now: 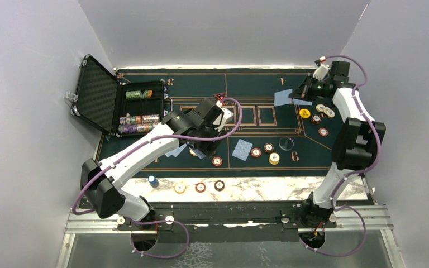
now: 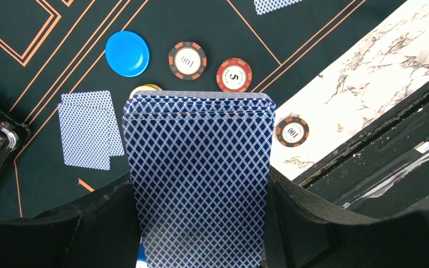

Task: Distribute texas hold em gaming equipment

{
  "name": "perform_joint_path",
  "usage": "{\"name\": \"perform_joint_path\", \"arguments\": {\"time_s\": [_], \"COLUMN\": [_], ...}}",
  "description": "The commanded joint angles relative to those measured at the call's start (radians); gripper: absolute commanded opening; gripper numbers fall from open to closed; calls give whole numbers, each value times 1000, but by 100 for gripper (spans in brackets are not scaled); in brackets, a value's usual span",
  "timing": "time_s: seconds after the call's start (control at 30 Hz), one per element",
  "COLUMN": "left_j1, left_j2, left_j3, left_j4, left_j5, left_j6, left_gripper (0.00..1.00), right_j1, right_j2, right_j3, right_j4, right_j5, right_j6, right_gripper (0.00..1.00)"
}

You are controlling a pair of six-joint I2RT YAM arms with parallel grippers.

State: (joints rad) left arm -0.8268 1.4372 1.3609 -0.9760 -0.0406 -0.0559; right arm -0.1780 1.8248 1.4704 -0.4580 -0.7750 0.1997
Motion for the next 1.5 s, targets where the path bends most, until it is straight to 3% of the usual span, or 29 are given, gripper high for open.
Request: {"name": "perform_joint_path", "arguments": {"time_s": [0.0, 0.13, 0.37, 0.53, 0.67, 0.73, 0.8, 0.93, 0.97, 1.0, 1.07, 1.2, 1.33, 1.47], "left_j1": [-2, -3, -2, -3, -3, -3, -3, -4, -4, -4, -3, -6, -6, -9], "left_j2": [-56, -43, -5, 7, 15, 19, 22, 25, 26, 25, 20, 18, 18, -2], "left_j3": [0, 8, 38, 43, 48, 51, 57, 52, 47, 43, 37, 32, 37, 10], "left_j4": [13, 12, 11, 1, -9, -13, -17, -20, -20, -18, -14, -8, -3, 27], "left_j5": [11, 5, -7, -23, -33, -33, -35, -29, -23, -18, -9, 5, 17, 67], "left_j6": [-11, -5, -19, -43, -64, -70, -71, -59, -53, -48, -30, 50, 99, 128], "left_gripper": [0, 0, 0, 0, 0, 0, 0, 0, 0, 0, 0, 0, 0, 0], "right_j1": [-101, -113, -120, -126, -149, -149, -149, -130, -122, -108, -82, 39, 267, 433], "right_j2": [121, 263, 359, 486, 516, 549, 557, 438, 395, 348, 196, -59, -191, -266], "right_j3": [108, 251, 314, 473, 497, 557, 608, 676, 687, 681, 537, 60, -179, -404], "right_j4": [-146, -253, -126, -192, -160, -185, -216, -301, -342, -377, -348, -68, 125, 512], "right_j5": [175, 226, 322, 382, 366, 369, 400, 561, 576, 598, 476, -10, -158, -335], "right_j6": [-197, -250, -207, -267, -251, -253, -235, -143, -115, -92, -29, 173, 289, 599], "right_gripper": [1, 1, 1, 2, 8, 21, 41, 61, 86, 92, 94, 93, 93, 91]}}
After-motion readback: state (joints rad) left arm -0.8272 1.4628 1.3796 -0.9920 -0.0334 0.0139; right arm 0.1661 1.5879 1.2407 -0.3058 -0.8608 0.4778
